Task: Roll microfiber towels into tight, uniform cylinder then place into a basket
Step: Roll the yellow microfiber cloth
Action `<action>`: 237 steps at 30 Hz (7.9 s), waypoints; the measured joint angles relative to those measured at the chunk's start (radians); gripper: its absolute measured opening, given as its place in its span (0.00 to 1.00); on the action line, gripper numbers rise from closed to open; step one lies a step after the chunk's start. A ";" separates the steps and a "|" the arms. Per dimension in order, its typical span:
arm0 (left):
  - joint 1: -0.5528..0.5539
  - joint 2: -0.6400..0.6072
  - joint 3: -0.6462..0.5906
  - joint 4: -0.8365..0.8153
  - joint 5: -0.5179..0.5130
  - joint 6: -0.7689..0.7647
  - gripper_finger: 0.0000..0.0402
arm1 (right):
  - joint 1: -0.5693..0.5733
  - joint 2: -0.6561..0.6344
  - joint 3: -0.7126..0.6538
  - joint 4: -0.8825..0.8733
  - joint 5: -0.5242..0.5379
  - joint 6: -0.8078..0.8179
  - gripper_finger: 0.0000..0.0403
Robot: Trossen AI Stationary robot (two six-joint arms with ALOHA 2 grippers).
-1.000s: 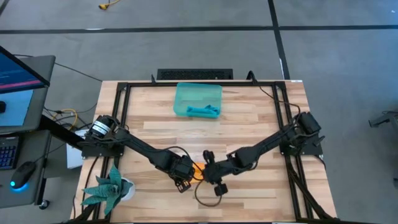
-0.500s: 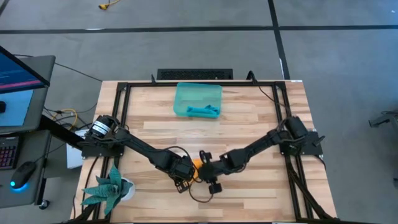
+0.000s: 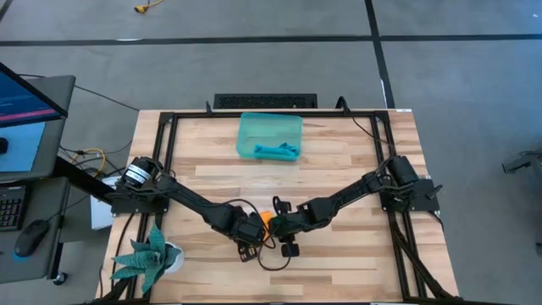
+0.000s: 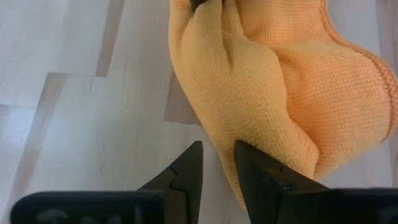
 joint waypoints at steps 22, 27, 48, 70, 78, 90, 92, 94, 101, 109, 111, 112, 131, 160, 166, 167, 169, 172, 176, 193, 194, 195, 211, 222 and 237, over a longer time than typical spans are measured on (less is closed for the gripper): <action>-0.091 -0.074 0.103 -0.151 -0.253 0.097 0.37 | -0.005 0.000 -0.002 -0.008 0.005 0.023 0.29; -0.161 -0.098 0.144 -0.200 -0.412 0.146 0.37 | -0.005 0.000 -0.002 -0.008 0.005 0.075 0.29; -0.161 -0.005 0.071 -0.076 -0.494 0.042 0.37 | -0.005 0.002 -0.003 -0.002 0.005 0.080 0.29; -0.139 -0.016 -0.098 0.029 -0.418 -0.142 0.37 | 0.010 0.002 -0.002 0.006 0.005 0.197 0.29; -0.138 -0.015 -0.099 0.030 -0.414 -0.116 0.37 | 0.019 -0.032 -0.007 -0.061 0.004 0.168 0.29; -0.138 -0.014 -0.100 0.039 -0.409 -0.117 0.37 | 0.109 -0.260 -0.005 -0.341 0.408 0.123 0.29; -0.138 -0.014 -0.100 0.043 -0.410 -0.119 0.37 | 0.146 -0.301 -0.016 -0.380 0.519 0.123 0.29; -0.138 -0.014 -0.101 0.046 -0.415 -0.120 0.37 | 0.183 -0.342 -0.056 -0.384 0.603 0.124 0.29; -0.138 -0.013 -0.103 0.062 -0.445 -0.121 0.37 | 0.218 -0.391 -0.207 -0.348 0.630 0.209 0.29; -0.137 -0.011 -0.102 0.087 -0.455 -0.121 0.37 | 0.179 -0.266 -0.224 -0.142 0.572 -0.041 0.33; -0.137 -0.011 -0.102 0.088 -0.456 -0.121 0.37 | 0.185 -0.217 -0.212 -0.052 0.546 -0.140 0.36; -0.137 -0.011 -0.102 0.088 -0.456 -0.121 0.37 | 0.191 -0.195 -0.205 -0.018 0.533 -0.184 0.38; -0.137 -0.011 -0.101 0.082 -0.452 -0.069 0.37 | 0.150 0.078 -0.015 0.051 0.600 -0.365 0.58; -0.167 -0.071 -0.105 0.085 -0.510 0.108 0.37 | -0.005 0.079 -0.017 0.055 0.366 0.019 0.07; -0.177 -0.085 -0.103 0.086 -0.495 0.321 0.37 | -0.007 0.076 -0.017 0.056 0.321 0.136 0.10; -0.179 -0.086 -0.103 0.086 -0.495 0.354 0.37 | -0.008 0.076 -0.017 0.056 0.310 0.156 0.10; -0.188 -0.086 -0.103 0.085 -0.495 0.406 0.37 | -0.009 0.076 -0.016 0.056 0.297 0.187 0.10; -0.202 -0.086 -0.102 0.085 -0.504 0.449 0.37 | -0.021 0.076 -0.003 0.054 0.241 0.219 0.09; -0.227 -0.087 -0.101 0.080 -0.560 0.465 0.37 | -0.027 0.078 0.023 0.053 0.145 0.229 0.08; -0.283 -0.081 0.014 -0.072 -0.557 0.340 0.37 | -0.025 0.081 0.038 0.046 0.124 0.229 0.09; -0.284 -0.073 0.014 -0.078 -0.557 0.332 0.37 | -0.029 0.081 0.038 0.046 0.123 0.229 0.09; -0.285 -0.061 0.014 -0.091 -0.558 0.330 0.37 | -0.033 0.081 0.038 0.046 0.117 0.229 0.09; -0.277 0.020 0.014 -0.257 -0.651 0.141 0.37 | -0.047 0.079 0.039 0.044 0.055 0.236 0.09; -0.283 0.021 0.014 -0.255 -0.741 0.269 0.37 | -0.042 0.079 0.039 0.045 0.038 0.255 0.09; -0.195 0.019 -0.054 -0.188 -0.610 0.192 0.37 | -0.041 0.079 0.039 0.048 0.027 0.262 0.08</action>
